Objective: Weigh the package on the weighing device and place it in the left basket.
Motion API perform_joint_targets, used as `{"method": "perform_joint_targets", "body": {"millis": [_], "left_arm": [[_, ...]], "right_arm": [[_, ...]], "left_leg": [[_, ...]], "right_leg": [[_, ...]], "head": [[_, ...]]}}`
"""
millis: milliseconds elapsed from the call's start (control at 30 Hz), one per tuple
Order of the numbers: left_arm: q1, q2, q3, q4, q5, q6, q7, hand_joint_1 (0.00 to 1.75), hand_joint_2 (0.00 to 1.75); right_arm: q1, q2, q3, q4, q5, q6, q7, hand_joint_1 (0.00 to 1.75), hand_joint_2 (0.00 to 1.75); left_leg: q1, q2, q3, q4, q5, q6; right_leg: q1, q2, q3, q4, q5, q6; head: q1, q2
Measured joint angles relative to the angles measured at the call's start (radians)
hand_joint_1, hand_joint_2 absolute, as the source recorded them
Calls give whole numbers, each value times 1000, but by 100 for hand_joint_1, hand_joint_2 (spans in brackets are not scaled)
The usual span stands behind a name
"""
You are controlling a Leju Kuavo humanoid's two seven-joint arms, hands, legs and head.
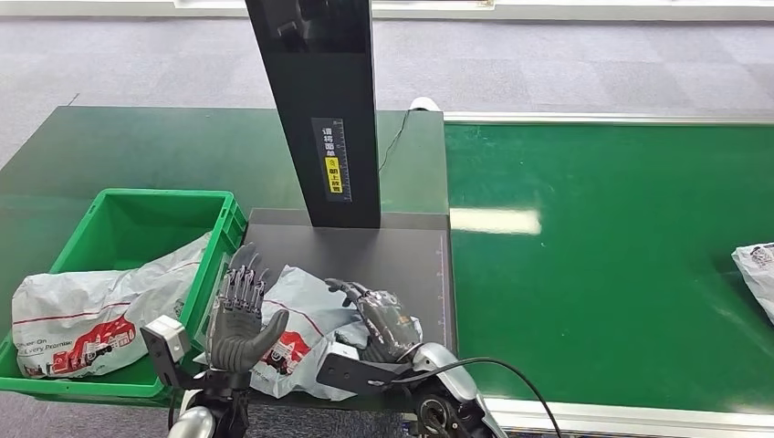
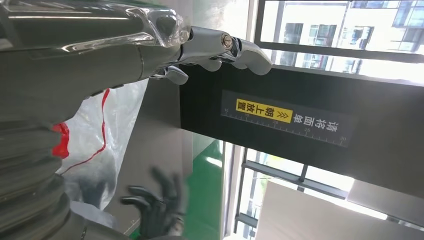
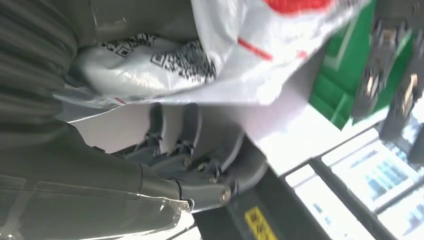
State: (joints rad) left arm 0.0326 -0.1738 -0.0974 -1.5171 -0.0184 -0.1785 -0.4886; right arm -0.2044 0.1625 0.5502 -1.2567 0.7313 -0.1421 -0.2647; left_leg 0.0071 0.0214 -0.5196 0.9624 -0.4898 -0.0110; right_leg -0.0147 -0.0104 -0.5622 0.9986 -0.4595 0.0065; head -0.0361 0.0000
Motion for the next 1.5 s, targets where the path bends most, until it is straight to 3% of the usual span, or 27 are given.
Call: {"method": "perform_joint_targets", "body": {"millis": [133, 267, 433, 600, 933, 1400, 1433, 1500], "left_arm": [[4, 11, -24, -11, -165, 15, -19, 0, 175], [11, 39, -105, -15, -421, 23, 7, 0, 175], [10, 68, -204, 1, -598, 58, 59, 0, 175], [-17, 98, -281, 77, -751, -26, 163, 0, 175], [-105, 114, -392, 241, -810, -101, 255, 0, 175], [-129, 109, -400, 275, -799, -101, 270, 0, 175], [-130, 108, -400, 275, -799, -101, 270, 7, 175], [-130, 108, -400, 277, -799, -101, 270, 85, 175]], "right_arm": [[37, 3, -46, -60, -67, -85, -57, 0, 175], [70, 8, -100, -114, -184, -154, -108, 0, 175], [101, 8, -130, -154, -229, -168, -143, 0, 175], [109, 8, -137, -165, -244, -168, -156, 0, 175], [99, 25, -140, -165, -265, -169, -135, 0, 175], [100, 28, -141, -165, -264, -170, -130, 0, 175], [100, 28, -141, -165, -264, -170, -130, 0, 175], [100, 28, -141, -165, -264, -171, -130, 0, 175]], "left_leg": [[0, -1, -3, 0, 0, 0], [0, -1, -6, 0, 0, 0], [0, 0, -7, 0, -1, 0], [0, -1, -7, 0, -1, 0], [-1, -7, -4, 0, -2, 1], [-1, -9, 6, 0, -2, 2], [-1, -9, 7, 0, -2, 2], [-1, -9, 7, 0, -2, 2]], "right_leg": [[0, 0, -3, 0, 0, 0], [0, 0, -6, 0, 0, 0], [0, 0, -7, 0, 0, 0], [0, 0, -7, 0, -1, 0], [-1, -7, 2, 0, -3, 3], [-1, -9, 13, -1, -4, 3], [-1, -9, 13, -1, -4, 3], [-1, -9, 13, -1, -4, 3]], "head": [[0, 0], [0, 0], [0, 0], [0, 0], [0, 0], [0, 0], [0, 0], [0, 0]]}}
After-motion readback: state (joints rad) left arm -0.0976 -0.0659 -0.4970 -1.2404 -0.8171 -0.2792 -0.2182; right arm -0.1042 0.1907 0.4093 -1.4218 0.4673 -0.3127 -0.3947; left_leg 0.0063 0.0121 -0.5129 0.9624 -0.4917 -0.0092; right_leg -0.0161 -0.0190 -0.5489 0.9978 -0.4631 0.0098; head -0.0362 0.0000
